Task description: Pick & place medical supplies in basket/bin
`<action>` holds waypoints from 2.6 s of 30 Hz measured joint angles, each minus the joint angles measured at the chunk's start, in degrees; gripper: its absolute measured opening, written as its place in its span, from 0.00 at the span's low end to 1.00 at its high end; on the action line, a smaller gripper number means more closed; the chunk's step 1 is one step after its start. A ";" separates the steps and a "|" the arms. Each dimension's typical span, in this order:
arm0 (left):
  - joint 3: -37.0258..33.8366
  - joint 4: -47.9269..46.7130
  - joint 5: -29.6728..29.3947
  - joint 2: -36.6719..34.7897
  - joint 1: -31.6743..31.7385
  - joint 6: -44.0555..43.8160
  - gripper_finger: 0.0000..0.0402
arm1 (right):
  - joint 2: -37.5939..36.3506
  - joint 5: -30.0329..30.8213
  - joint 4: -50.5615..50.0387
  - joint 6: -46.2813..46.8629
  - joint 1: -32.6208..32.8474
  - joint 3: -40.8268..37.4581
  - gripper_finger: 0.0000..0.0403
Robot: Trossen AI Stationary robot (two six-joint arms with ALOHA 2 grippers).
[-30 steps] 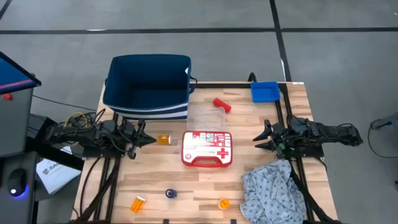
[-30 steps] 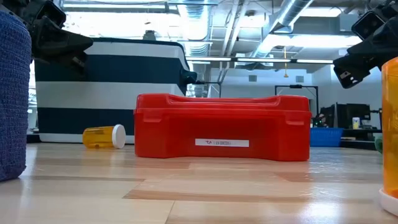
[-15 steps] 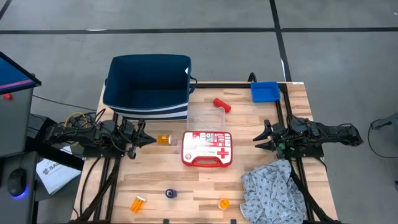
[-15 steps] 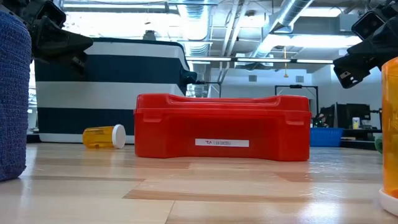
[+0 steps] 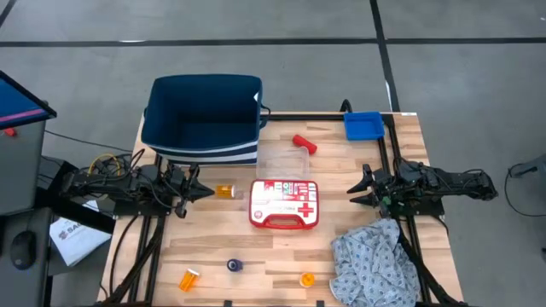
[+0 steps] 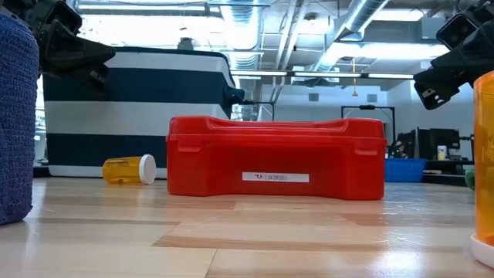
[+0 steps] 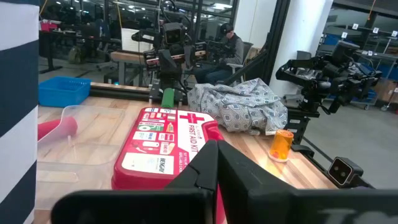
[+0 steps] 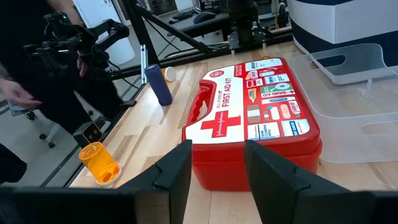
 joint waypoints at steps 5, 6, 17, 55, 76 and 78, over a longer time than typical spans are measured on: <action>-0.02 0.00 0.00 0.01 0.02 0.00 0.00 | 0.01 -0.01 0.00 -0.02 -0.01 0.00 0.35; -0.01 0.00 0.00 0.01 0.02 0.00 0.00 | 0.01 -0.01 0.00 -0.02 -0.01 -0.02 0.35; -0.02 0.08 -2.99 0.02 0.02 0.00 0.00 | -0.01 -0.01 0.02 -0.02 0.00 -0.01 0.35; -0.01 -0.03 -7.17 0.02 0.02 -6.46 0.00 | 0.01 0.07 0.01 -3.02 -0.09 0.00 0.35; -0.02 1.31 -7.08 0.02 0.02 -12.17 0.00 | 0.01 -1.73 0.15 2.78 0.13 0.00 0.36; 0.00 1.27 -7.06 0.02 0.02 -12.17 0.00 | 0.00 -2.89 0.10 2.92 0.13 -0.01 0.37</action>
